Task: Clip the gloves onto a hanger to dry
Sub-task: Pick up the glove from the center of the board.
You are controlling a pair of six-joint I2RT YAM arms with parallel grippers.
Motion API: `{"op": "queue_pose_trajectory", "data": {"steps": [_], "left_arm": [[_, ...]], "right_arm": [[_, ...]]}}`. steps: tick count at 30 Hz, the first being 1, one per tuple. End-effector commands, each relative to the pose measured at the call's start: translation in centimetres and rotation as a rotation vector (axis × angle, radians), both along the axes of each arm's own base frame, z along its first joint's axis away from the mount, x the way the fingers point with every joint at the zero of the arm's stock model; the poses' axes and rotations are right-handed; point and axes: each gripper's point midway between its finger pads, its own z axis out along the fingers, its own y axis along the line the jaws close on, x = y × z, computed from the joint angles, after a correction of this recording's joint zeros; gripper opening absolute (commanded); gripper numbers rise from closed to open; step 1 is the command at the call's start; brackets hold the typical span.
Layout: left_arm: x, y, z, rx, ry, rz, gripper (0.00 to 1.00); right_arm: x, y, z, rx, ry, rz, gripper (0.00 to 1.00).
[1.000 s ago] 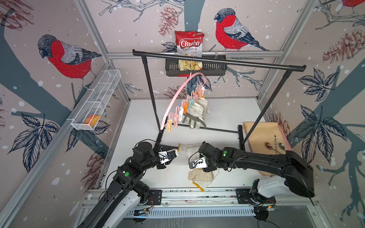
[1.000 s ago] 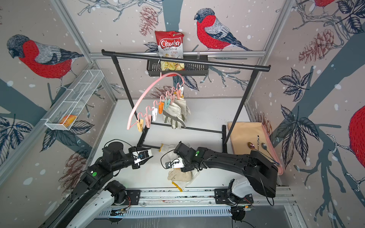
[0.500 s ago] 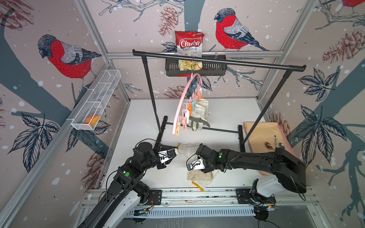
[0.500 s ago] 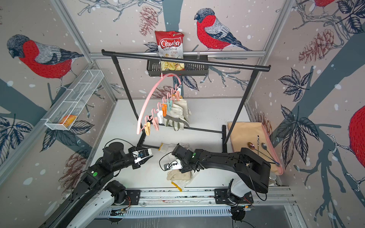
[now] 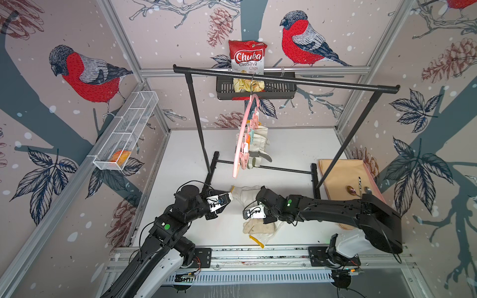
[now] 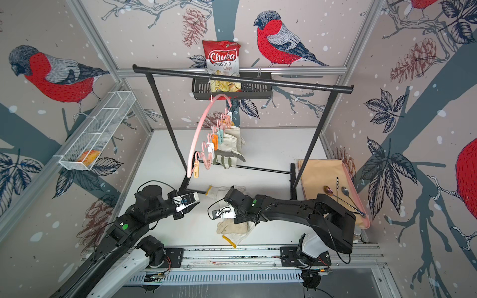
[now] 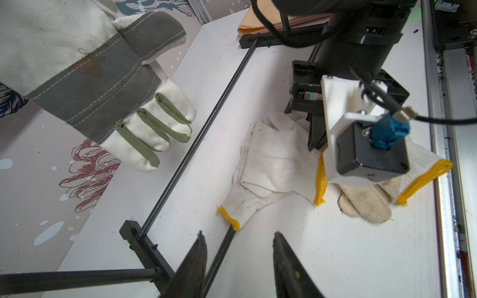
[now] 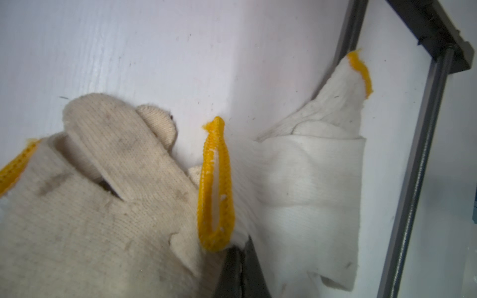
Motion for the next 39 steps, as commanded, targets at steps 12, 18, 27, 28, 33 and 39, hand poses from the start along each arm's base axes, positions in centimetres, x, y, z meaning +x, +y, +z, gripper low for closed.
{"op": "queue_pose_trajectory", "data": {"steps": [12,18,27,28,33,39], "left_arm": [[-1.5,-2.6,7.9,-0.315,-0.020,-0.106,0.44],[-4.4,-4.1,11.4,-0.462,0.051,-0.270,0.43],[-6.0,-5.2,14.2,-0.606,0.154,-0.392,0.36],[-5.6,-5.3,13.9,-0.607,0.151,-0.378,0.36],[-4.4,-5.2,13.9,-0.632,0.103,-0.330,0.38],[-3.6,-5.7,14.6,-0.655,0.096,-0.333,0.38]], "right_arm": [[-1.2,0.0,17.2,0.612,0.181,-0.247,0.00],[-1.6,-2.0,22.1,0.837,0.236,-0.285,0.00],[-1.3,-2.5,25.0,0.989,0.310,-0.285,0.00],[-1.3,-2.4,25.3,1.000,0.312,-0.282,0.00],[-1.9,-2.1,26.3,1.027,0.326,-0.253,0.00],[-2.2,-1.8,27.2,1.040,0.322,-0.236,0.00]]}}
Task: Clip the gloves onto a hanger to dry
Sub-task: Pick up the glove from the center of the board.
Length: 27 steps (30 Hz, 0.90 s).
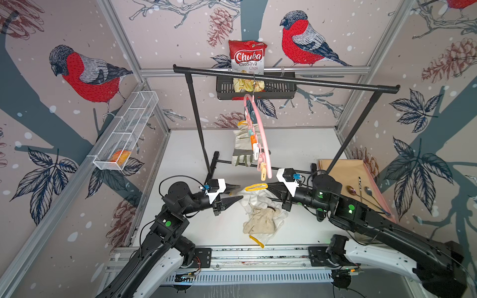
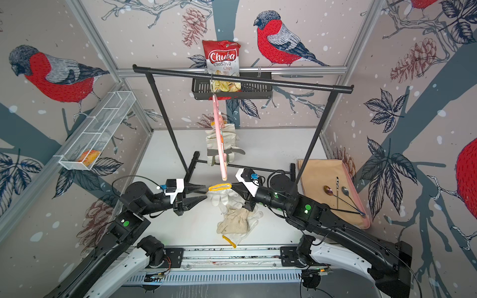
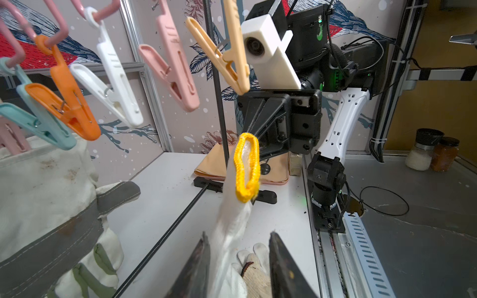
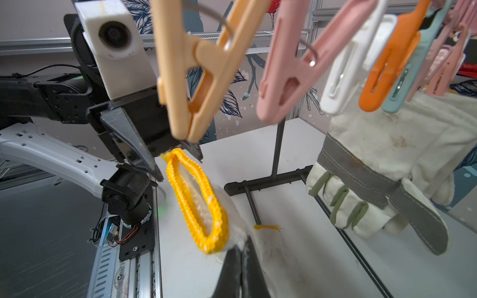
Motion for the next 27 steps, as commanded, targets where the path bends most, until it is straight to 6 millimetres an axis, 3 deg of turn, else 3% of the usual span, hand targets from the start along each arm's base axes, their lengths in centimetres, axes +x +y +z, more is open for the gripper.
{"op": "queue_pose_trajectory", "data": {"steps": [1,14,16,21,27], "left_arm": [[0.2,-0.1,2.2,-0.061,-0.057,0.003,0.39],[-0.1,-1.6,2.9,-0.078,-0.063,-0.017,0.36],[-0.3,-1.9,2.9,-0.079,-0.064,-0.028,0.31],[-0.2,-2.3,2.8,-0.075,-0.058,-0.027,0.03],[-0.1,-2.2,3.2,-0.095,-0.065,-0.005,0.00]], "right_arm": [[-0.3,0.4,1.7,0.051,-0.023,0.018,0.00],[-0.8,1.3,1.9,0.067,-0.019,0.036,0.00],[-0.8,1.4,1.9,0.068,-0.020,0.036,0.00],[-0.7,1.2,1.8,0.065,-0.019,0.028,0.00],[-0.5,1.2,1.5,0.064,-0.006,0.011,0.01]]}}
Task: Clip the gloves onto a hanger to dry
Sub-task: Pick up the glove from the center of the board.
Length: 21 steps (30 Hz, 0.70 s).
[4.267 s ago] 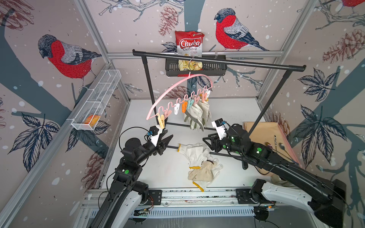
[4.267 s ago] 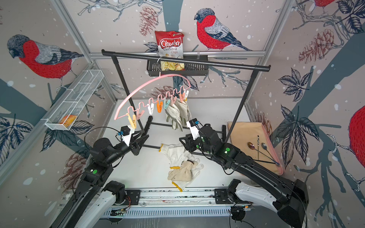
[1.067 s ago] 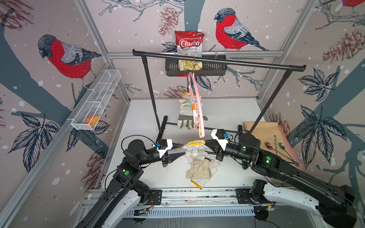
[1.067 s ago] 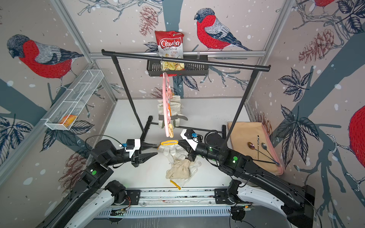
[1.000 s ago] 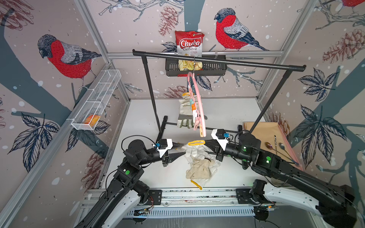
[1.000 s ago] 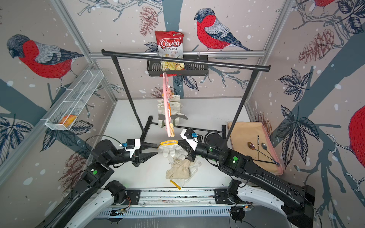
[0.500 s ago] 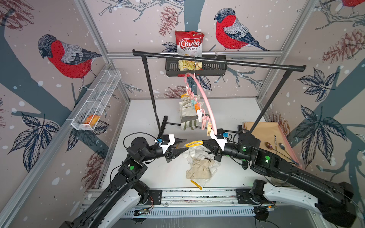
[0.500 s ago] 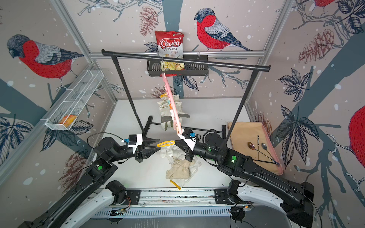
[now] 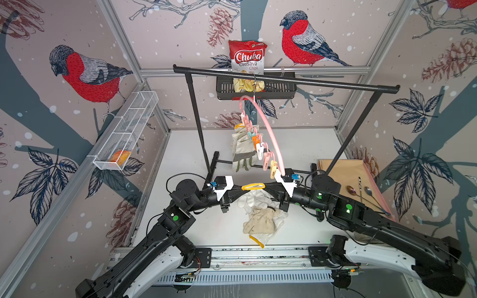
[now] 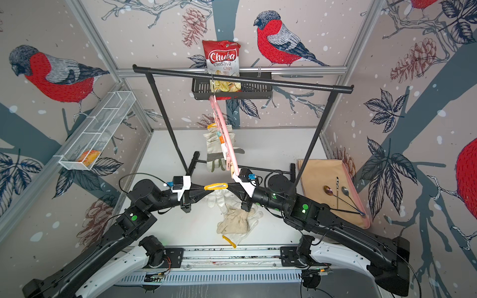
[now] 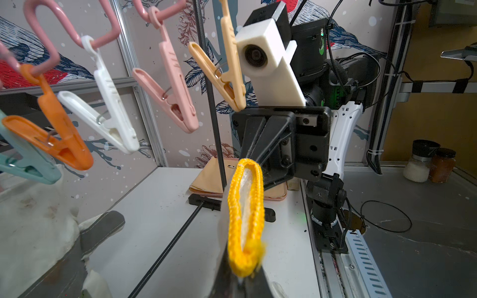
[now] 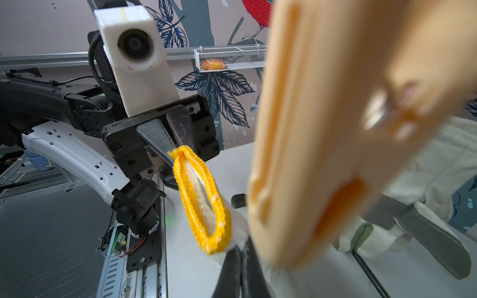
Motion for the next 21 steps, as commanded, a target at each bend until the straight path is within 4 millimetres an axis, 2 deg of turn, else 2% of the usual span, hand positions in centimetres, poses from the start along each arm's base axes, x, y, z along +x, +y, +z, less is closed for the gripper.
{"op": "queue_pose_trajectory", "data": {"steps": [1,3,4,6,14,17,21], "left_arm": [[0.4,0.3,1.6,-0.055,-0.039,0.040,0.00],[1.1,0.6,1.6,-0.056,-0.028,0.088,0.00],[1.5,0.8,1.5,-0.053,-0.020,0.114,0.00],[2.6,1.2,1.0,-0.041,0.009,0.184,0.00],[7.7,2.7,-1.3,0.014,0.196,0.455,0.00],[9.3,3.5,-1.0,0.003,0.212,0.554,0.00],[10.9,4.8,1.0,-0.076,0.196,0.665,0.00]], "right_arm": [[0.5,-0.1,0.8,0.038,0.008,-0.036,0.05],[1.3,-0.5,0.8,0.050,0.030,-0.083,0.18],[1.8,-0.7,0.9,0.056,0.045,-0.116,0.28],[2.9,-1.6,0.8,0.075,0.093,-0.190,0.35],[7.8,-6.5,0.6,0.200,0.286,-0.415,0.40],[9.5,-8.1,0.7,0.233,0.326,-0.473,0.39],[11.9,-8.9,1.7,0.251,0.357,-0.515,0.39]]}}
